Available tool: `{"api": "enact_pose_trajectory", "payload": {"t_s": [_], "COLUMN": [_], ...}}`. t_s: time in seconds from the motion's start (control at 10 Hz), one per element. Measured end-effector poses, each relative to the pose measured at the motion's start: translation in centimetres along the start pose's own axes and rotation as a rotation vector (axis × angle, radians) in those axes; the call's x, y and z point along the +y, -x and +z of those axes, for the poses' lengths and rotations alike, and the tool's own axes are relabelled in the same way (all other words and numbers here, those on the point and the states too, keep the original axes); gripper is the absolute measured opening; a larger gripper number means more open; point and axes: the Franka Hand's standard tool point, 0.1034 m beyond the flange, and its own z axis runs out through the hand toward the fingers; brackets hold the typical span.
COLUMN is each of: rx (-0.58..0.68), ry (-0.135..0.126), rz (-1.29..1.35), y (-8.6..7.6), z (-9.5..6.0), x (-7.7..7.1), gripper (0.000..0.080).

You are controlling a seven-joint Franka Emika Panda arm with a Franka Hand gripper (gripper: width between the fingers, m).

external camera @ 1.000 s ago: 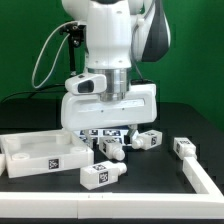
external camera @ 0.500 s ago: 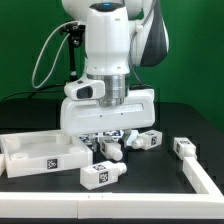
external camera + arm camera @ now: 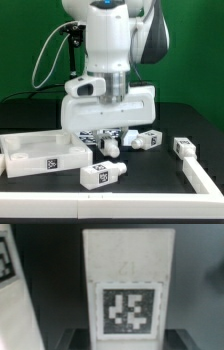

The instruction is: Assemble one leg

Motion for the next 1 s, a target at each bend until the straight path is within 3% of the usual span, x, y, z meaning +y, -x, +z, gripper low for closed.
{"api": "enact_pose_trajectory", "payload": {"t_s": [0.2,0.5,0.9,1.0], "rx": [-0.012,-0.039,-0.027,-0.028], "ry": [0.002,-0.006,0.000,-0.001], "rz": [0.011,0.024,0.022,0.020], "y": [2.2,3.7,3.5,3.4], "z": [-0.1,1.6,1.7,1.6], "x": [0.5,0.9,0.7,0.6], "gripper": [0.0284,0.0285,0.0285,0.0379]}}
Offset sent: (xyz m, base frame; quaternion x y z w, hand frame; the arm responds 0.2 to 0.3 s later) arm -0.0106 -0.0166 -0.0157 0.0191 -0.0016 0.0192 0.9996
